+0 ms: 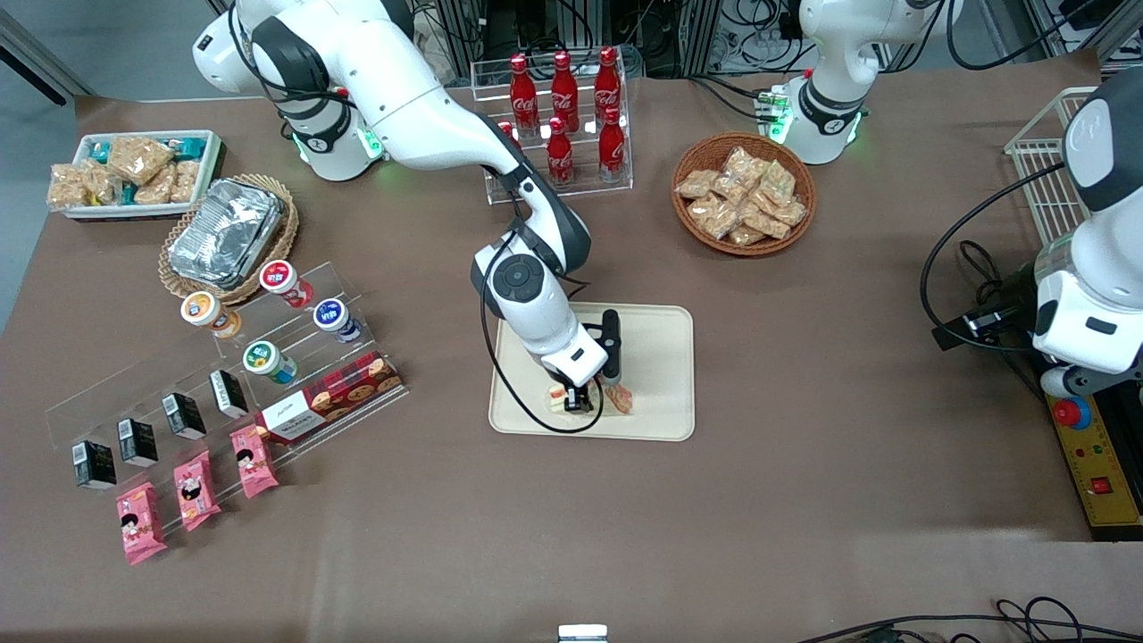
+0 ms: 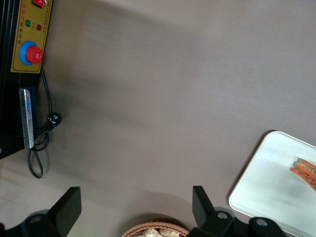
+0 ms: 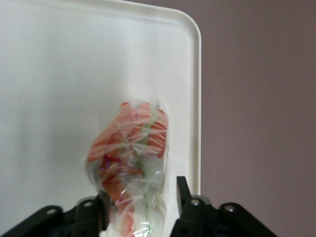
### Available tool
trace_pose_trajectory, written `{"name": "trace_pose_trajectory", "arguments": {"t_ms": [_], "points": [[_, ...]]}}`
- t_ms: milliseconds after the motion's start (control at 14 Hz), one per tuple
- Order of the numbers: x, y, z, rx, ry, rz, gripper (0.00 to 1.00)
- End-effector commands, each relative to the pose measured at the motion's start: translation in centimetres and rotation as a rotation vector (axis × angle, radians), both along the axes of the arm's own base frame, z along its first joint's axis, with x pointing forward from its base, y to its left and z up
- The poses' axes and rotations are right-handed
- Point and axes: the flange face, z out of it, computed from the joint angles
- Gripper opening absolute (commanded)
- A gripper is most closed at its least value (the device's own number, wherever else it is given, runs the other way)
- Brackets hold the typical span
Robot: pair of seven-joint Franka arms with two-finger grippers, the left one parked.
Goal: Place sandwich on tray
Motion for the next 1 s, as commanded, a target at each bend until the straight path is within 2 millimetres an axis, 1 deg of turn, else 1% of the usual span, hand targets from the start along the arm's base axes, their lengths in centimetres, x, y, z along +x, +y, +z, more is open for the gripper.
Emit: {"name": "trace_pose_trajectory", "arguments": {"t_ms": [0, 143, 214, 286, 429, 643, 714, 786, 929], "points": [[0.2, 1.1, 1.3, 0.046, -0.008, 0.002, 1.00], [-0.2, 1.3, 2.8, 0.044, 0.021, 0.011, 1.00], [-0.1, 1.0, 3.4, 0.043, 0.038, 0.007, 1.00], [-0.1, 0.8, 4.5, 0.052, 0.060, -0.001, 1.00], [-0.4, 0.2, 7.5, 0.059, 0.127, -0.008, 1.00], [0.7, -3.5, 13.2, 0.059, 0.224, -0.062, 1.00], [1.1, -5.0, 14.9, 0.057, 0.260, -0.098, 1.00], [1.0, -6.0, 16.4, 0.052, 0.293, -0.124, 1.00], [1.6, -9.4, 19.7, 0.040, 0.343, -0.210, 1.00]]}}
